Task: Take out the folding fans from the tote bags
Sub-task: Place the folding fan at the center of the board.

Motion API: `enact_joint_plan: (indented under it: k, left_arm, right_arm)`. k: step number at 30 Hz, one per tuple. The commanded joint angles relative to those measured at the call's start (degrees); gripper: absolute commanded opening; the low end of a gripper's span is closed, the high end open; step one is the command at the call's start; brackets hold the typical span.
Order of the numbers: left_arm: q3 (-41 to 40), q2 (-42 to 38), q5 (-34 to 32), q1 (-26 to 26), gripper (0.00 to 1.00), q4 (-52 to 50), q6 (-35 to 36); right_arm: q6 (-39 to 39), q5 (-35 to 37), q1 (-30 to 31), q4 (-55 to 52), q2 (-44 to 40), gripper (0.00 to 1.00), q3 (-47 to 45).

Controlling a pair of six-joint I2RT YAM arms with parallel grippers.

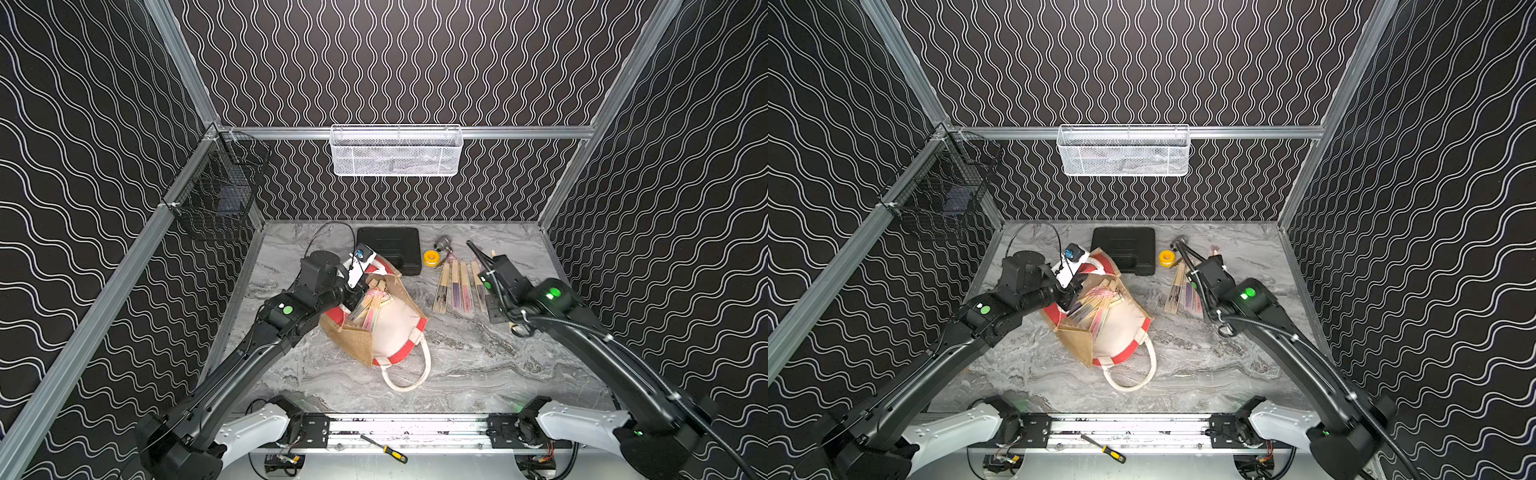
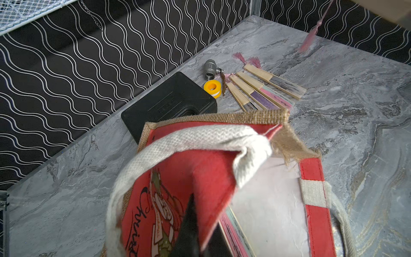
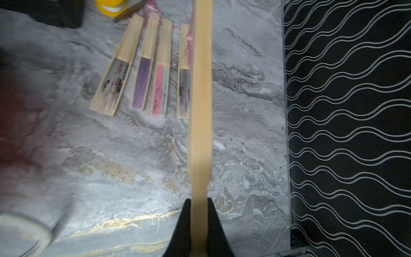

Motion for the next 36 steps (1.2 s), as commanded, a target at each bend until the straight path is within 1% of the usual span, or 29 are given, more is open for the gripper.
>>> enact_joint_plan:
  k: [1, 4, 6, 9, 14, 17, 19, 23, 25, 27, 30, 33, 36]
  left_arm:
    - [-0.21, -0.34, 0.5, -0.01, 0.0, 1.79, -0.37]
    - [-0.38, -0.43, 0.73, -0.02, 0.0, 1.9, -0.36]
    - [-0.41, -0.43, 0.58, -0.01, 0.0, 2.1, -0.2]
    - [-0.45, -0.39, 0.86, 0.03, 0.0, 2.14, -0.26]
    - [-0.73, -0.25, 0.94, 0.03, 0.0, 2.42, -0.2]
    - [-0.6, -0.25, 1.02, 0.0, 0.0, 2.33, -0.18]
    - [-0.73, -0.6, 1.18, 0.02, 0.0, 2.38, -0.2]
    - [-0.66, -0.87, 1.02, 0.0, 0.0, 2.4, -0.11]
    - [-0.95, -0.89, 0.84, -0.05, 0.0, 2.6, 0.19]
    - [-0.92, -1.03, 0.38, -0.03, 0.0, 2.43, 0.17]
    - [-1.21, -1.0, 0.03, -0.04, 0.0, 2.78, 0.38]
    - [-0.67, -0.48, 0.18, -0.04, 0.0, 2.26, 0.33]
    - [-0.71, -0.43, 0.78, 0.01, 0.0, 2.36, 0.16]
  right_arm:
    - [-1.01, 8.51, -4.37, 4.16, 4.52, 0.03, -3.0]
    - [-1.91, 8.61, -8.99, 7.93, 9.85, 0.04, -4.68]
    - [-2.31, 9.74, -12.03, 8.07, 15.15, 0.03, -4.03]
    - [0.12, 10.72, -15.43, 4.58, 23.32, 0.03, 0.25]
    - [0.6, 9.78, -24.23, 2.7, 34.74, 0.02, 7.63]
    - [-2.58, 10.6, -29.05, 7.23, 38.03, 0.01, 9.73]
    - [-3.85, 12.56, -32.33, 9.67, 41.18, 0.0, 11.61]
    - [-7.68, 15.66, -38.83, 13.73, 44.14, 0.01, 16.06]
    - [-9.35, 18.44, -41.69, 15.96, 46.0, 0.01, 18.72]
    - [-11.84, 19.87, -43.1, 18.1, 48.22, 0.01, 20.87]
    - [-16.51, 23.42, -43.08, 22.96, 51.52, 0.02, 22.41]
    - [-20.64, 24.72, -43.16, 27.44, 54.83, 0.02, 20.96]
    - [-19.99, 24.84, -42.77, 27.15, 57.94, 0.02, 21.08]
